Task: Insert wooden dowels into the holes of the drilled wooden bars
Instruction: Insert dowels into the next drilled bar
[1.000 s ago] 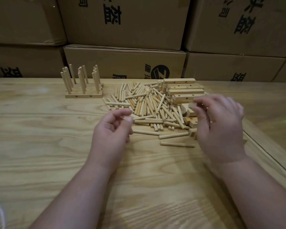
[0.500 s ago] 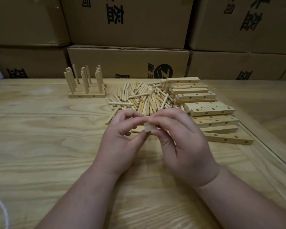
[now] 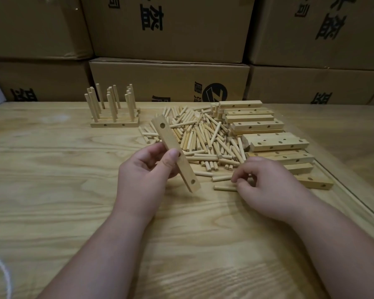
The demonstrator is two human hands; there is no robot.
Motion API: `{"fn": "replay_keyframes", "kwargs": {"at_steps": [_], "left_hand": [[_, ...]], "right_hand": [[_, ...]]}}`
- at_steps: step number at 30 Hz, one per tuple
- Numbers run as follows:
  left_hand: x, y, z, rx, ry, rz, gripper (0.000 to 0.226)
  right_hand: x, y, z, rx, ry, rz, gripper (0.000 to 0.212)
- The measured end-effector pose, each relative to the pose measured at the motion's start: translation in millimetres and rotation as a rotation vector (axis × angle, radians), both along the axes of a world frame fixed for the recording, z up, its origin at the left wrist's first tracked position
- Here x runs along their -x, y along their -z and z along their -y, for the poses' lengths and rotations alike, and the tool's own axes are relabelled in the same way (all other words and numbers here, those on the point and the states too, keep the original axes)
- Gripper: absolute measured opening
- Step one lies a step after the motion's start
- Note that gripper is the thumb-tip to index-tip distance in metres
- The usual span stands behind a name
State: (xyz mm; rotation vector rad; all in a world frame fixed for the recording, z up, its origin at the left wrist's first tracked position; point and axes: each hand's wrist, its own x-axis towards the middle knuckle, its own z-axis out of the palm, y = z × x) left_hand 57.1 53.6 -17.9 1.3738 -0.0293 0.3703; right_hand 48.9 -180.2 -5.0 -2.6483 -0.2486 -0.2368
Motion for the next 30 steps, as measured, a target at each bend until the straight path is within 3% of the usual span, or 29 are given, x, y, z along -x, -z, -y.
{"fn": "replay_keyframes", "kwargs": {"at_steps": [2,6,11,15,22,26,30], "left_hand": [[-1,0,-1,0.013,0.006,-0.042,0.043],[-1,2,-1,0.008,0.024,-0.065,0.026],[-2,2,-5,0.039,0.072,-0.071,0.001],[-2,1,-8,0.059,0.103,-0.065,0.012],[-4,1,-9,0.015,0.132,-0.099,0.020],[-6,4,-10,-0.087,0.072,-0.129,0.040],[-5,4,-9,-0.079,0.126,-0.129,0.034]], "right_hand": [[0,-1,0,0.009,0.003,-0.037,0.009],[1,2,-2,0.073,-0.041,-0.090,0.005],[0,8,-13,0.114,-0.074,0.009,0.007],[-1,14,-30,0.000,-0.125,0.097,0.008],[-2,20,-45,-0.287,-0.165,0.044,0.011],[-4,22,-44,-0.449,-0.139,0.030,0.014],[-7,23,-44,-0.588,-0.132,0.058,0.017]]}}
